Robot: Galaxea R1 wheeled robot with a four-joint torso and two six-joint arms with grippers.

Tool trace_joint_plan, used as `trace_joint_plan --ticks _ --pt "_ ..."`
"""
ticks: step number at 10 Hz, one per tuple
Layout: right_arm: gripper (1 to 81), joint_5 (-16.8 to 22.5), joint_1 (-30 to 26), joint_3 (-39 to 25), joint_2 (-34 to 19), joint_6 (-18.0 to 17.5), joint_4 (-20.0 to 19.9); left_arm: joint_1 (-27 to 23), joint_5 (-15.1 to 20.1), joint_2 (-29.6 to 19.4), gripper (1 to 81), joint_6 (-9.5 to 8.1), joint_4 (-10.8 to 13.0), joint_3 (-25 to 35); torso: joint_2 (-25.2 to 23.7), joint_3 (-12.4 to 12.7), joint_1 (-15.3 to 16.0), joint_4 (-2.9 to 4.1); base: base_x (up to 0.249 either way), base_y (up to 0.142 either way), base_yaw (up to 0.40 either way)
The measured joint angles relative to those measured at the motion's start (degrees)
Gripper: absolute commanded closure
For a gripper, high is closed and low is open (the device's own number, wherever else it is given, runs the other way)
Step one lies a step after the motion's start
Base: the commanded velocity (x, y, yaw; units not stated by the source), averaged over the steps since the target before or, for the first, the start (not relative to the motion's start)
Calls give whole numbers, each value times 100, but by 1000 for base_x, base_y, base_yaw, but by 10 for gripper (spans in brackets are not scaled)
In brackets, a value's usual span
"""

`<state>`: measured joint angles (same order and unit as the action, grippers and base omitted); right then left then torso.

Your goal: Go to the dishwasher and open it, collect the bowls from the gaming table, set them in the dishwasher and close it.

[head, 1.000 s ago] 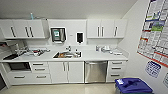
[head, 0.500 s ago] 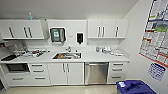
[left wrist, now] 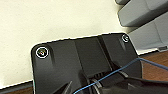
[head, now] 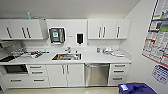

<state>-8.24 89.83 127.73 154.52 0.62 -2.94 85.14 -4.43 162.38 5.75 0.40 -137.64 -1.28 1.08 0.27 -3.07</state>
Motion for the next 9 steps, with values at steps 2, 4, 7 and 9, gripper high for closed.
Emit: trace_joint_plan --ticks 2,4,7,9 --pt "10 1 0 0 -2 0 0 2 2 5 10 0 0 5 0 0 0 0 120 0 0" --pt "10 4 0 30 -5 0 0 -2 0 20 10 2 0 5 0 0 0 0 122 0 0" --pt "10 6 -1 41 -2 0 0 -2 -1 20 10 2 0 5 0 0 0 0 124 0 0" --pt "10 9 0 49 33 0 0 6 -4 20 10 0 0 2 -2 0 0 0 124 0 0"
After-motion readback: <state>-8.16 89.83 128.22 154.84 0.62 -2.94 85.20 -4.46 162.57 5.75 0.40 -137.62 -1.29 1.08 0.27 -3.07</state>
